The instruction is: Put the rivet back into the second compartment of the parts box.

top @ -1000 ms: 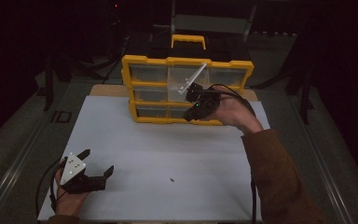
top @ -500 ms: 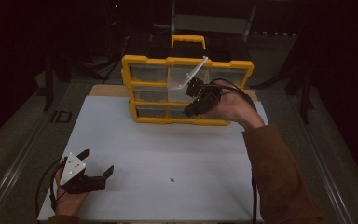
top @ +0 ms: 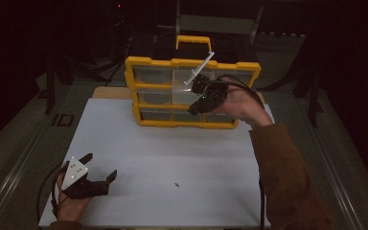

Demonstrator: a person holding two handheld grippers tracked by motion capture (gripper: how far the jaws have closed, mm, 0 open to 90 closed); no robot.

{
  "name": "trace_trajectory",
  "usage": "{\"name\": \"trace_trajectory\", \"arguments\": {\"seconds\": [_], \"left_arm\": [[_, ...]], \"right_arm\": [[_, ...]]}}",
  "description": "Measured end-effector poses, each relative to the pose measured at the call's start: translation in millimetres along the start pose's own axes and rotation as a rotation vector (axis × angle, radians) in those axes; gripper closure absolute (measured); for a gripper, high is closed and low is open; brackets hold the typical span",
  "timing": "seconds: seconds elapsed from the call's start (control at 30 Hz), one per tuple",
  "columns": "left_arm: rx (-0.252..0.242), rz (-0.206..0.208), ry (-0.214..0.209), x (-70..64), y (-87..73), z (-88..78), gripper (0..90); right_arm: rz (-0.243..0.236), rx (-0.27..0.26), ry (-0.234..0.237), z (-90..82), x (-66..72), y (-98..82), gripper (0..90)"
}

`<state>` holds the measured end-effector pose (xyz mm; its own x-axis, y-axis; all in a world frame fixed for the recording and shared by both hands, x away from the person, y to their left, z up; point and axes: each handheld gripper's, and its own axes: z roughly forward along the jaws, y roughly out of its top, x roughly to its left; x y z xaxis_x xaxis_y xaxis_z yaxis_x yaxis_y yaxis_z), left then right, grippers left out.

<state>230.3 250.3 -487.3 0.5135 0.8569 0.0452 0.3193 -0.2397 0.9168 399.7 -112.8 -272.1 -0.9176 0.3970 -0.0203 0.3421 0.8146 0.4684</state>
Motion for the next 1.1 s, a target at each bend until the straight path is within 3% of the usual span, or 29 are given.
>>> {"name": "trace_trajectory", "arguments": {"seconds": [1.1], "left_arm": [[0.0,-0.001,-0.003,0.3,0.0,-0.2,0.0]], "right_arm": [[0.018,-0.023,-0.015,-30.2,-12.9,26.8,82.5]]}}
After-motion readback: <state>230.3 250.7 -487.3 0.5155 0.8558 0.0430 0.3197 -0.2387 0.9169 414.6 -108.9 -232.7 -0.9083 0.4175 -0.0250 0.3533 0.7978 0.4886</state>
